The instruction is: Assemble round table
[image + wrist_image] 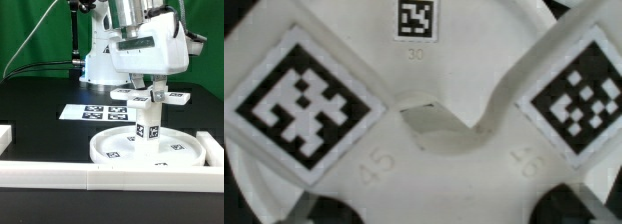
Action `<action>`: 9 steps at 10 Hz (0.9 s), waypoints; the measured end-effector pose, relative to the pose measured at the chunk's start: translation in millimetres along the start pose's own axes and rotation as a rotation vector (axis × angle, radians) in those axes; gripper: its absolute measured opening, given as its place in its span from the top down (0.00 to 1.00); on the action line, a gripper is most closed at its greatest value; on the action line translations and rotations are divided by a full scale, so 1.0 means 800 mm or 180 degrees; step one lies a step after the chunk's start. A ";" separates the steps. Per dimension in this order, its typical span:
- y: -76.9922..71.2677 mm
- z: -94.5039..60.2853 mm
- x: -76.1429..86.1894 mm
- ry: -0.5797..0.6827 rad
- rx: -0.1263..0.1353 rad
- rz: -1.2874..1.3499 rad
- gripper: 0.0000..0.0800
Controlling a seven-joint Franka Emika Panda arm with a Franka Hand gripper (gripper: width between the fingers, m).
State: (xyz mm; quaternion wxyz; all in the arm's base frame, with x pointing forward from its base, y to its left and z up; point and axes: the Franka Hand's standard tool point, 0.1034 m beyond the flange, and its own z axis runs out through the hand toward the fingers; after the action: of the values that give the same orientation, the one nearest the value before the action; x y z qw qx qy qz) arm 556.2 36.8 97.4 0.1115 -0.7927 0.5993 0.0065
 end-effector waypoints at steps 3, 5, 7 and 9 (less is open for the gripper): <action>0.000 0.000 0.000 0.0027 -0.0001 0.0804 0.44; -0.002 -0.001 0.001 0.0032 0.0029 0.1075 0.44; -0.004 -0.001 0.002 0.0030 0.0056 0.1303 0.44; -0.006 -0.002 0.003 0.0025 0.0100 0.1586 0.44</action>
Offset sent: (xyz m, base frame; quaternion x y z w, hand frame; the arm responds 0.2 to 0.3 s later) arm 0.0049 -0.0036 0.0054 -0.0172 0.0240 0.1600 0.9867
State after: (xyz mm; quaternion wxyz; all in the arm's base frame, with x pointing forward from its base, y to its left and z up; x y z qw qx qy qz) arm 561.2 35.4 99.0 0.1165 -0.6186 0.7767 0.0214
